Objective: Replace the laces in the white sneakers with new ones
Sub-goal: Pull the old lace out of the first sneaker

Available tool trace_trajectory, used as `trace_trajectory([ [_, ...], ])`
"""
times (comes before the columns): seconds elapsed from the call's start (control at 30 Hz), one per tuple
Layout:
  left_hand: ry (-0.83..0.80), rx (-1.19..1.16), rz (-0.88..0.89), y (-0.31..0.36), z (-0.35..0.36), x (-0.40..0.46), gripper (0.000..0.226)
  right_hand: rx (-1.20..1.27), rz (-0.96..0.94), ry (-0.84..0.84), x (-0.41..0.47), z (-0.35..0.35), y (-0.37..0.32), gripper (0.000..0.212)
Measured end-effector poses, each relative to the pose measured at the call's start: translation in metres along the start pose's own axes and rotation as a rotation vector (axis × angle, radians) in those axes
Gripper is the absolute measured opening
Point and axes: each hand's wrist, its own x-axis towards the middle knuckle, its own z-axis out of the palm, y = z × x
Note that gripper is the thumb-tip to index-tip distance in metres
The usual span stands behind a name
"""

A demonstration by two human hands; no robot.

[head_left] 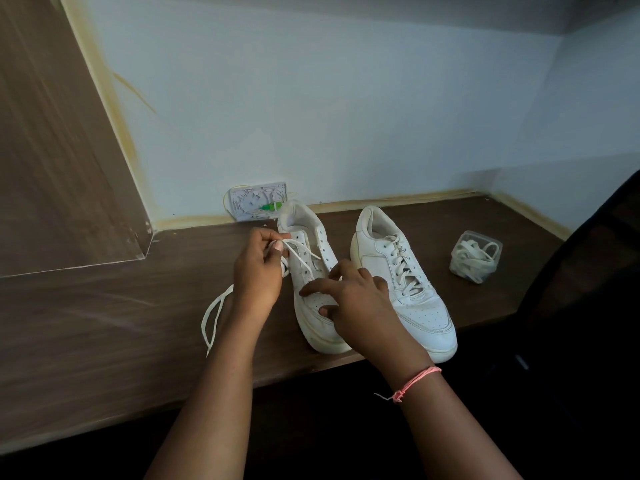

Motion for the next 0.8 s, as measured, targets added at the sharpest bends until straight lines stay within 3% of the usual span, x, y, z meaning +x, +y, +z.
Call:
trace_trajectory([
  [0.2,0.037,-0.155,-0.132,0.0,-0.001,0.0,0.02,0.011,-0.012,0.006,0.0,0.001,0.001,0.031],
  [0.47,0.083,-0.229,-0.244,0.009,0.001,-0.001,0.019,0.033,-0.015,0.0,0.0,-0.002,0.0,0.04],
  [0.8,0.05,-0.178,-0.109,0.012,-0.002,-0.003,0.01,0.006,-0.042,-0.016,0.0,0.001,0.002,0.047],
])
